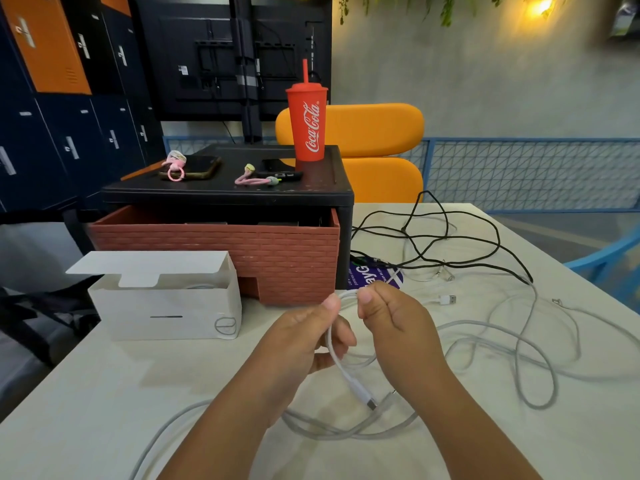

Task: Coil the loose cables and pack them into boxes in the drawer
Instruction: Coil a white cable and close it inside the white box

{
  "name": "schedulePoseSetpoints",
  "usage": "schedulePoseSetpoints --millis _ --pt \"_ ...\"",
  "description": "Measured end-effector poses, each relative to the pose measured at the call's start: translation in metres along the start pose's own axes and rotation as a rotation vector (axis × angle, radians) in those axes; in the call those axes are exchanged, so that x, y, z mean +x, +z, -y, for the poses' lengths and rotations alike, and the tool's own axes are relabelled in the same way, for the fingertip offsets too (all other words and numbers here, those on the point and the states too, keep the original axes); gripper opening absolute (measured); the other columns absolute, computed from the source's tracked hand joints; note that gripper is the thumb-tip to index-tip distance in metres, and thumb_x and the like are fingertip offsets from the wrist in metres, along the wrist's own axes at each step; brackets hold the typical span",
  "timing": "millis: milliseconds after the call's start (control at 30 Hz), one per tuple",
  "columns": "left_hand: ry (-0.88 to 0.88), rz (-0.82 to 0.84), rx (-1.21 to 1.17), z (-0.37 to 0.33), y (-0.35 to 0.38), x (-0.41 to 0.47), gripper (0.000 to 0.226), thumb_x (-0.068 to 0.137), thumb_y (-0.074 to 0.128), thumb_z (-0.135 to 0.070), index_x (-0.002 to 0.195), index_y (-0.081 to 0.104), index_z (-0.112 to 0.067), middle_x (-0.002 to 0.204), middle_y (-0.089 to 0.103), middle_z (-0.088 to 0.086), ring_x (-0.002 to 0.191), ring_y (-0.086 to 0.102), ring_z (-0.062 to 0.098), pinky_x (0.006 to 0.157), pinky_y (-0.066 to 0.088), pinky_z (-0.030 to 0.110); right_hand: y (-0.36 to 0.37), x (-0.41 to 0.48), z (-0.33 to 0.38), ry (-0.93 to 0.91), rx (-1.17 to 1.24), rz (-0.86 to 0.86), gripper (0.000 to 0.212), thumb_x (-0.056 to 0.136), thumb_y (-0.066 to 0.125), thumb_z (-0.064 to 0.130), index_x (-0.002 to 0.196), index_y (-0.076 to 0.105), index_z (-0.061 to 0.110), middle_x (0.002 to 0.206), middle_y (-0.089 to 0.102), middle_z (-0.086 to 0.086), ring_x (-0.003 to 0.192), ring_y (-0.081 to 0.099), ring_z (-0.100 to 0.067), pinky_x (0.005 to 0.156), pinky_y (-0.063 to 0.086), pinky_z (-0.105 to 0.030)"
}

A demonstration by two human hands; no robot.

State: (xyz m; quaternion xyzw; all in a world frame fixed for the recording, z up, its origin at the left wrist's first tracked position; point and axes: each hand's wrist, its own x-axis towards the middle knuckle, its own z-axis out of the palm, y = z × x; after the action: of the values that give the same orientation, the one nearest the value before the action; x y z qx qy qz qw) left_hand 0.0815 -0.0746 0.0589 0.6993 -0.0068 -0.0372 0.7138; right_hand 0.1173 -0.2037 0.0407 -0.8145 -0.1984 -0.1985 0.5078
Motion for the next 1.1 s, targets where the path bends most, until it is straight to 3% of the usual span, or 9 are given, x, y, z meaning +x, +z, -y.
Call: schedulePoseSetpoints --millis 100,167,267,433,600,800,900,1000,1100 --pt "0.004 -0.091 0.141 0.002 -0.002 0.002 0.016 0.085 0.062 -0.03 0.077 0.071 -0.018 0.067 0.062 -0.011 0.061 0.053 -0.002 0.068 0.046 0.019 -0.003 0.002 0.0 0.009 -0.031 -0.033 0.032 0.084 0.032 0.046 0.06 0.042 0.029 0.06 0.053 0.02 0.057 0.046 0.0 0.053 0.034 -0.014" --pt "0.047 -0.132 0.284 0.005 -0.004 0.004 0.003 0.081 0.068 -0.026 0.08 0.07 -0.024 0.063 0.059 -0.015 0.053 0.049 -0.008 0.059 0.041 0.015 -0.005 0.003 -0.002 0.018 -0.05 -0.075 0.032 0.085 0.033 0.044 0.059 0.041 0.026 0.054 0.05 0.01 0.057 0.045 0.0 0.054 0.034 -0.013" --pt "0.128 -0.215 0.39 0.007 -0.01 0.005 0.012 0.083 0.068 -0.019 0.071 0.069 -0.023 0.055 0.058 -0.012 0.049 0.048 -0.005 0.05 0.041 0.011 -0.008 0.004 -0.005 0.031 -0.066 -0.09 0.038 0.09 0.036 0.04 0.057 0.04 0.022 0.05 0.04 0.006 0.057 0.044 -0.002 0.052 0.033 -0.013" --pt "0.199 -0.396 0.395 0.005 -0.011 0.006 0.017 0.087 0.062 -0.024 0.07 0.068 -0.023 0.062 0.067 -0.009 0.064 0.061 0.006 0.061 0.048 0.013 -0.005 0.003 -0.003 0.074 -0.004 0.018 0.035 0.083 0.033 0.046 0.058 0.043 0.024 0.05 0.046 0.012 0.051 0.041 -0.004 0.049 0.03 -0.017" --pt "0.128 -0.189 -0.139 -0.001 -0.006 0.002 0.022 0.092 0.049 -0.016 0.081 0.068 -0.011 0.08 0.073 0.007 0.076 0.069 0.019 0.068 0.055 0.024 -0.005 0.004 0.001 0.147 0.179 0.074 0.032 0.08 0.037 0.051 0.061 0.052 0.03 0.051 0.048 0.009 0.047 0.039 -0.005 0.054 0.037 -0.028" --pt "0.131 -0.089 -0.343 -0.003 -0.004 -0.001 0.019 0.087 0.049 -0.016 0.083 0.061 -0.003 0.068 0.067 0.008 0.054 0.061 0.013 0.054 0.052 0.019 -0.006 0.004 0.006 0.172 0.272 0.095 0.035 0.09 0.044 0.039 0.059 0.054 0.028 0.053 0.049 0.008 0.044 0.044 -0.002 0.049 0.039 -0.02" --pt "0.088 -0.03 -0.32 -0.003 -0.008 -0.001 0.021 0.074 0.052 -0.024 0.081 0.063 -0.006 0.067 0.068 0.006 0.06 0.062 0.012 0.064 0.052 0.024 -0.008 0.004 0.007 0.196 0.336 0.055 0.037 0.096 0.045 0.021 0.06 0.053 0.02 0.053 0.048 0.006 0.043 0.044 -0.004 0.046 0.039 -0.017" --pt "0.033 0.054 -0.136 -0.003 -0.013 -0.001 0.013 0.07 0.065 -0.026 0.071 0.066 -0.013 0.074 0.069 0.003 0.072 0.062 0.011 0.08 0.043 0.032 -0.009 0.004 0.006 0.189 0.334 0.002 0.034 0.095 0.045 0.021 0.062 0.054 0.018 0.049 0.048 0.009 0.042 0.044 -0.002 0.045 0.039 -0.014" --pt "0.001 0.081 -0.051 -0.002 -0.018 -0.001 0.009 0.068 0.065 -0.026 0.064 0.069 -0.018 0.08 0.07 0.002 0.082 0.061 0.013 0.082 0.042 0.031 -0.007 0.004 0.003 0.175 0.25 -0.02 0.033 0.093 0.046 0.024 0.061 0.055 0.024 0.051 0.05 0.011 0.044 0.046 -0.002 0.048 0.039 -0.014"
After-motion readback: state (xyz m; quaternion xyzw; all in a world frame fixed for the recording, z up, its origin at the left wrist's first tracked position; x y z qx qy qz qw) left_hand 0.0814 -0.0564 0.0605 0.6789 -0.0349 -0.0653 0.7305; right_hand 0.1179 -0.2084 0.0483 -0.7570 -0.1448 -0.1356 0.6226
